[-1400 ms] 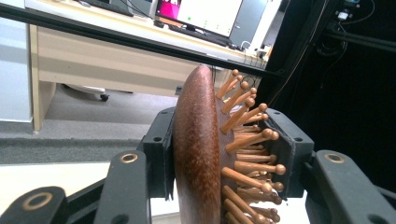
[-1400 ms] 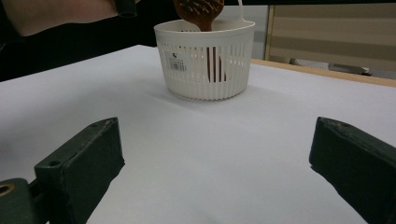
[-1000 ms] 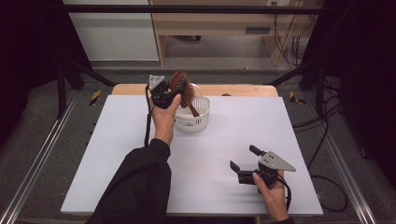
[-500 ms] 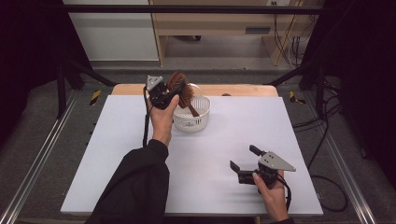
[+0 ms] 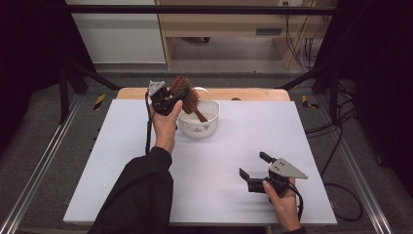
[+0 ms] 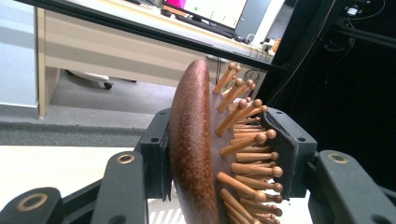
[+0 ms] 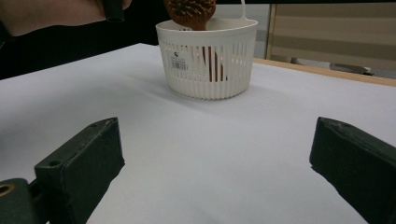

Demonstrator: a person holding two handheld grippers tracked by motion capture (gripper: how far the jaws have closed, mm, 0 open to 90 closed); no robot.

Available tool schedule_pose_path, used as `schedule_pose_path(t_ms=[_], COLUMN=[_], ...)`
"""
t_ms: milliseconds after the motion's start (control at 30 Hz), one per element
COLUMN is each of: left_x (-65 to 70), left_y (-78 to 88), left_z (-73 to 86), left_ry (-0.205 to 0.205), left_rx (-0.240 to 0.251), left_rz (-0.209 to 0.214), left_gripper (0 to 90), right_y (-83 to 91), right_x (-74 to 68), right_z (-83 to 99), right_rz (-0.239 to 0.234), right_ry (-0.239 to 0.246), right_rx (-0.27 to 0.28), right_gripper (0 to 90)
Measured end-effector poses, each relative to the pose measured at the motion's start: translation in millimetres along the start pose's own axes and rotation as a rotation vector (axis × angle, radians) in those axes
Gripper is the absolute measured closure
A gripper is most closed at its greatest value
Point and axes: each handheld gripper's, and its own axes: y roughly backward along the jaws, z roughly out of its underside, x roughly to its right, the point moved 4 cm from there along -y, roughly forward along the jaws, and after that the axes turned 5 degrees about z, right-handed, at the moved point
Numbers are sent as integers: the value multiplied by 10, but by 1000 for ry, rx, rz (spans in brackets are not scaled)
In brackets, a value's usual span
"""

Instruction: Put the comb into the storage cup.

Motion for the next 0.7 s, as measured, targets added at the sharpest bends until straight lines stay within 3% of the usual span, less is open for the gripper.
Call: schedule_pose_path(t_ms=[700], left_x=[-113], left_y=[54], left_z=[26], left_ry=[22], left_rx=[-8], left_rz=[7], left_gripper=[475], right_y=[-9], right_x=[-5], right_z=[3], right_rz=[-1], right_ry=[-1], right_rx=[0], right_gripper=[29])
